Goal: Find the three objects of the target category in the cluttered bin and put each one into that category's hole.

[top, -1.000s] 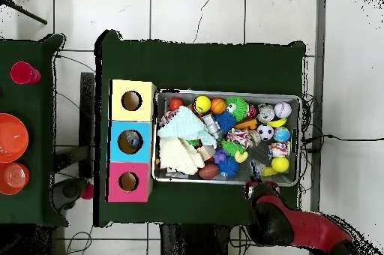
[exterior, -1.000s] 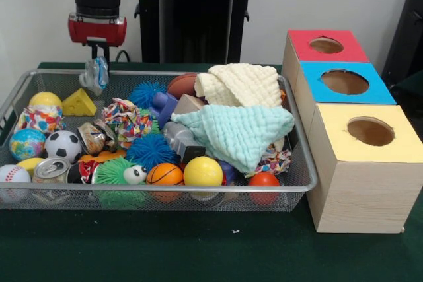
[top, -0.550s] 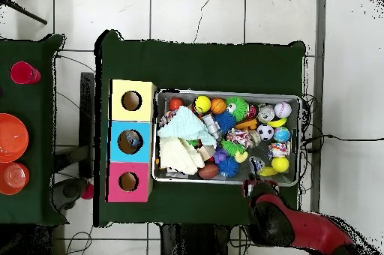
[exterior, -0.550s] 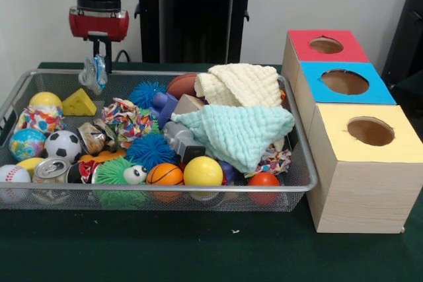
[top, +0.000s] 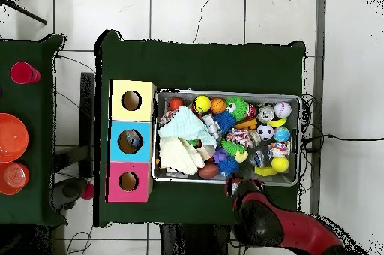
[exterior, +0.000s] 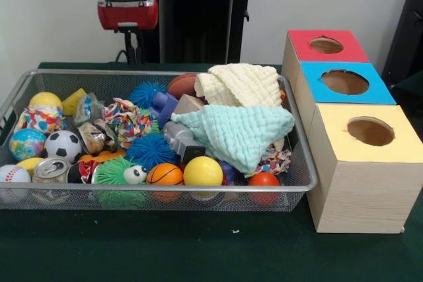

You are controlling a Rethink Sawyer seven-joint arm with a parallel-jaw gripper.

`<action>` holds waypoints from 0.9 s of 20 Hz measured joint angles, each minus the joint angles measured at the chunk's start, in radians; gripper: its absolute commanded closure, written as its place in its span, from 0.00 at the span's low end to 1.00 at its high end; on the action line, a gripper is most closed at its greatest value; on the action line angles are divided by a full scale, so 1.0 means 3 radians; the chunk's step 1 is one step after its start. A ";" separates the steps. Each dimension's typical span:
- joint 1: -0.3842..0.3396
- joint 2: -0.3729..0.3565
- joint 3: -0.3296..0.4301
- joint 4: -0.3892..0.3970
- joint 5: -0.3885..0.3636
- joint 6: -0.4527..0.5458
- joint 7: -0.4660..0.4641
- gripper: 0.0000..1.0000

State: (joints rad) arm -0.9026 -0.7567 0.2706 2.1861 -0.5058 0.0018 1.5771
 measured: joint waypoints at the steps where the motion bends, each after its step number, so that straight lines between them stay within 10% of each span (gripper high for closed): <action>1: 0.0008 -0.0023 0.0013 0.0024 0.0021 0.0011 0.0000 1.00; 11: 0.0225 -0.0244 0.0038 0.0164 0.0146 0.0092 0.0000 1.00; 12: 0.0335 -0.0265 0.0003 0.0164 0.0147 0.0095 0.0000 0.00; 18: 0.0452 -0.0291 -0.0045 0.0162 0.0147 0.0108 0.0000 0.00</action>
State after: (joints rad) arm -0.7670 -0.8440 0.2570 2.2348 -0.4617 0.0343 1.5771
